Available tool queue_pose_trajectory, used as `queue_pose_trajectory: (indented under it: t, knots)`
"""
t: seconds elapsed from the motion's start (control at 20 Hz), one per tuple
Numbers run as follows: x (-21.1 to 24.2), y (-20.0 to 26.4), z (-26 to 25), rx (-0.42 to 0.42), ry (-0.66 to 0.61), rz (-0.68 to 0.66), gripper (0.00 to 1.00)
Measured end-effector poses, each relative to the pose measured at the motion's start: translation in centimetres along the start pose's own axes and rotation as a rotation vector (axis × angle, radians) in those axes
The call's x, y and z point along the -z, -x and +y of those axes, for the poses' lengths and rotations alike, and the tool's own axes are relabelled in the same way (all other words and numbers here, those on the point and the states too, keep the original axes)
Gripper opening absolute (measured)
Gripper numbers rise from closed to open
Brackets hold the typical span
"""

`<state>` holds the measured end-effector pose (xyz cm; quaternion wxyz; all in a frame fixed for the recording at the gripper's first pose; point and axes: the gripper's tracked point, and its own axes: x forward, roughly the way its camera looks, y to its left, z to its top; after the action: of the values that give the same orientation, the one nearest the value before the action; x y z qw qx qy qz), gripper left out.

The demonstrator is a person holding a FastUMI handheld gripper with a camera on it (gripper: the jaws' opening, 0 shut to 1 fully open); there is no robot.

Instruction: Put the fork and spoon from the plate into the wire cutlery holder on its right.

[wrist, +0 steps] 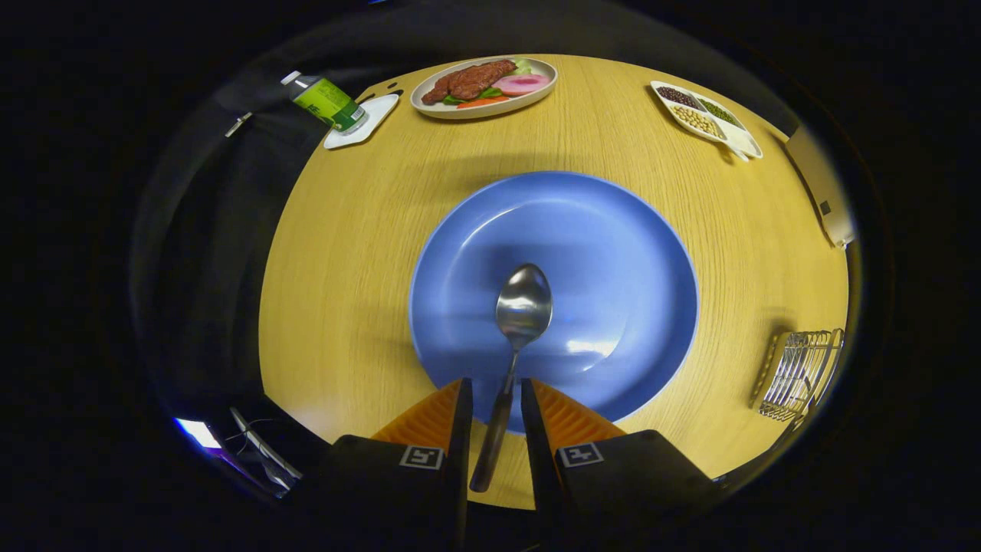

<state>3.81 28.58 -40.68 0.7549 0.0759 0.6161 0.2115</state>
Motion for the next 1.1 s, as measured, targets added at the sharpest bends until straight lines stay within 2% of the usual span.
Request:
queue_pose_trajectory:
  t: [0.15,0.2,0.25,0.35,0.45,0.65,0.95,1.1]
  knots:
    - [0.5,-1.4,-0.3,0.02,-0.027,0.022,0.4]
    - [0.7,-2.1,-0.5,0.03,-0.045,0.024,0.36]
    - [0.2,-1.4,-0.5,0.027,-0.067,0.011,0.16]
    - [-0.4,-1.3,-0.3,-0.013,-0.086,-0.017,0.09]
    - [-1.2,-0.1,-0.4,-0.052,-0.099,-0.05,0.06]
    - [-2.4,3.2,-1.9,-0.098,-0.131,-0.084,0.06]
    - [-2.9,10.9,-5.4,-0.173,-0.132,-0.108,0.06]
    - [-1.9,14.9,-8.5,-0.168,-0.097,-0.099,0.06]
